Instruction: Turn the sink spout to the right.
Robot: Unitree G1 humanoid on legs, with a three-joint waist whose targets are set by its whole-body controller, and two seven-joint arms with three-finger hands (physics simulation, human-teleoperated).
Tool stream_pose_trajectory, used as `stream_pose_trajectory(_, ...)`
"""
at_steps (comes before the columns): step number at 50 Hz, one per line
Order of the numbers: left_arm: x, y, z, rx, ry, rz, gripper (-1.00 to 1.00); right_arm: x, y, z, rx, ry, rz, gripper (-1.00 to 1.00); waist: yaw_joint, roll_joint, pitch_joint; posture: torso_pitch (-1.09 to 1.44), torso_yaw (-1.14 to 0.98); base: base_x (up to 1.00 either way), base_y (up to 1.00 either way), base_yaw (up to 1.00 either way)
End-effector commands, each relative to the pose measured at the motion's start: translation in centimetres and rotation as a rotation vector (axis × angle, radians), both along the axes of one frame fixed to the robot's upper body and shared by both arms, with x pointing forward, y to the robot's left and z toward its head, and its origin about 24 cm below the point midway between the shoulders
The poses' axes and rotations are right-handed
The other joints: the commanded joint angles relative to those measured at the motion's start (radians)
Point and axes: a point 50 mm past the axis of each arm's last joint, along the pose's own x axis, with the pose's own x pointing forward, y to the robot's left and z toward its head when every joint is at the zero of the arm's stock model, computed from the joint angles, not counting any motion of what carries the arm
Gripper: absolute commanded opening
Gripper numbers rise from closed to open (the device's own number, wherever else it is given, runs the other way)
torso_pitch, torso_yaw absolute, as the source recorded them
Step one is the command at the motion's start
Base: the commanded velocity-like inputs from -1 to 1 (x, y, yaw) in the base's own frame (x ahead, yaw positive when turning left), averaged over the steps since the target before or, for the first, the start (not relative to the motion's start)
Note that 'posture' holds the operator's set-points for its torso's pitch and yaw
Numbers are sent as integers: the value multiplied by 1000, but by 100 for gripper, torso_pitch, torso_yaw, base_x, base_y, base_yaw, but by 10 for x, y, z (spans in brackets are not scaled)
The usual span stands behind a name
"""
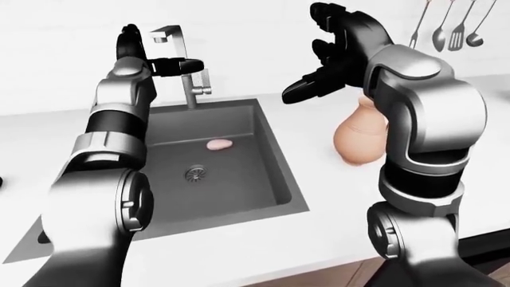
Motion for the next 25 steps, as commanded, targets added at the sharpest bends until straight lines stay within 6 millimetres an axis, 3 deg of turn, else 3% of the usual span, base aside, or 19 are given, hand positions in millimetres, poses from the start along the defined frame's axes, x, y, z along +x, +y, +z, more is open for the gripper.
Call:
stream_pose_trajectory(1,-2,-2,30,14,-107,-7,100,-5,-1,16,2,-82,-2,100,0,3,-20,-26,0,0,0,0)
stream_pose_trajectory(25,-3,-16,41,29,-119,-42,100,-8,-3,14,7,-83,-6,100,-4,2,-20,-26,0,0,0,0)
